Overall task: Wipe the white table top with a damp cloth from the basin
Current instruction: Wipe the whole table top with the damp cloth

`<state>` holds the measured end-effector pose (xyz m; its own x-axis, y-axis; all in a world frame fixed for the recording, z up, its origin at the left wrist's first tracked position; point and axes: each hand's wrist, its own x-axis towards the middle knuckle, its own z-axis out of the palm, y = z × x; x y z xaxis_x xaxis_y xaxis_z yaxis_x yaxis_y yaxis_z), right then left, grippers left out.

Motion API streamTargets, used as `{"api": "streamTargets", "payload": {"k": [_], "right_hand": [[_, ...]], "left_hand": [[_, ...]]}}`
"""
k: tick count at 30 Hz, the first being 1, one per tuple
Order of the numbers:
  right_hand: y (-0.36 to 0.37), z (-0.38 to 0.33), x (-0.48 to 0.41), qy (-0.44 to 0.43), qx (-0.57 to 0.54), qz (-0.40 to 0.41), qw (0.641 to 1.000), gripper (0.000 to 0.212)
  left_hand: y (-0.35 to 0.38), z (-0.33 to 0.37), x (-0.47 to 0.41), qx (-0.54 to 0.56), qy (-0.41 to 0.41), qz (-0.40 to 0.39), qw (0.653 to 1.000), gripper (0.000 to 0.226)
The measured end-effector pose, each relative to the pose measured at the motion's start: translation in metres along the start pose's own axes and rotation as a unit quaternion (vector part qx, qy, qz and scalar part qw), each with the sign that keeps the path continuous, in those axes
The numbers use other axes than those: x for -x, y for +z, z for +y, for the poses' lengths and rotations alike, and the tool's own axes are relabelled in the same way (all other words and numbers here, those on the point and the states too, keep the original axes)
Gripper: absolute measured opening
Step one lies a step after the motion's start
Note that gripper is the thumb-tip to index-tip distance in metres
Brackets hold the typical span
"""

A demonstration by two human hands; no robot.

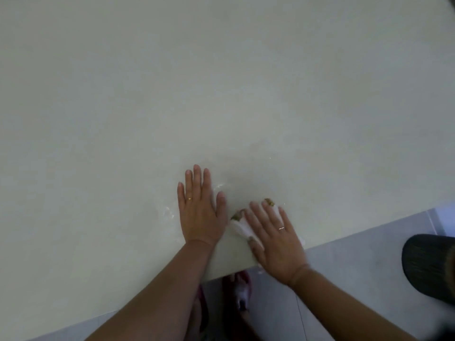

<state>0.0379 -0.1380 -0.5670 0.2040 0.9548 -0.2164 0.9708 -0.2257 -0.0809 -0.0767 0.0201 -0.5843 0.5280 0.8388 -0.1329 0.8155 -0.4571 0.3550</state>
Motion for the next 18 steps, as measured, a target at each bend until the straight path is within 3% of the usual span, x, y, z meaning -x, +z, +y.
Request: {"api": "streamTargets", "payload": {"k": [3, 7, 8, 10, 12, 14, 16, 18], "right_hand": [[-0.007, 0.036, 0.002, 0.131, -0.030, -0.003, 0.991, 0.058], [-0.002, -0.008, -0.008, 0.286, -0.071, 0.018, 0.956, 0.063], [0.000, -0.023, -0.009, 0.266, -0.075, 0.023, 0.961, 0.063], [0.001, -0.035, -0.004, 0.144, -0.060, 0.018, 0.988, 0.063], [0.002, -0.014, 0.003, 0.011, -0.039, 0.013, 0.999, 0.062], [0.001, 0.024, 0.008, -0.061, -0.016, 0.006, 0.998, 0.060], [-0.003, 0.065, 0.008, -0.028, 0.001, 0.009, 1.000, 0.057], [-0.006, 0.091, 0.006, 0.074, -0.011, 0.015, 0.997, 0.058]], "left_hand": [[0.002, 0.005, -0.002, -0.031, -0.018, -0.005, 0.999, 0.065], [0.006, 0.005, -0.002, -0.070, -0.028, -0.014, 0.997, 0.065], [0.006, 0.005, -0.001, -0.077, -0.029, -0.013, 0.997, 0.065], [0.005, 0.007, -0.001, -0.084, -0.033, -0.007, 0.996, 0.066], [0.004, 0.009, -0.002, -0.081, -0.032, -0.005, 0.996, 0.066], [0.004, 0.009, -0.001, -0.081, -0.036, 0.005, 0.996, 0.066], [0.004, 0.010, -0.001, -0.086, -0.042, 0.006, 0.995, 0.065], [0.005, 0.011, -0.001, -0.095, -0.046, 0.008, 0.994, 0.066]]}}
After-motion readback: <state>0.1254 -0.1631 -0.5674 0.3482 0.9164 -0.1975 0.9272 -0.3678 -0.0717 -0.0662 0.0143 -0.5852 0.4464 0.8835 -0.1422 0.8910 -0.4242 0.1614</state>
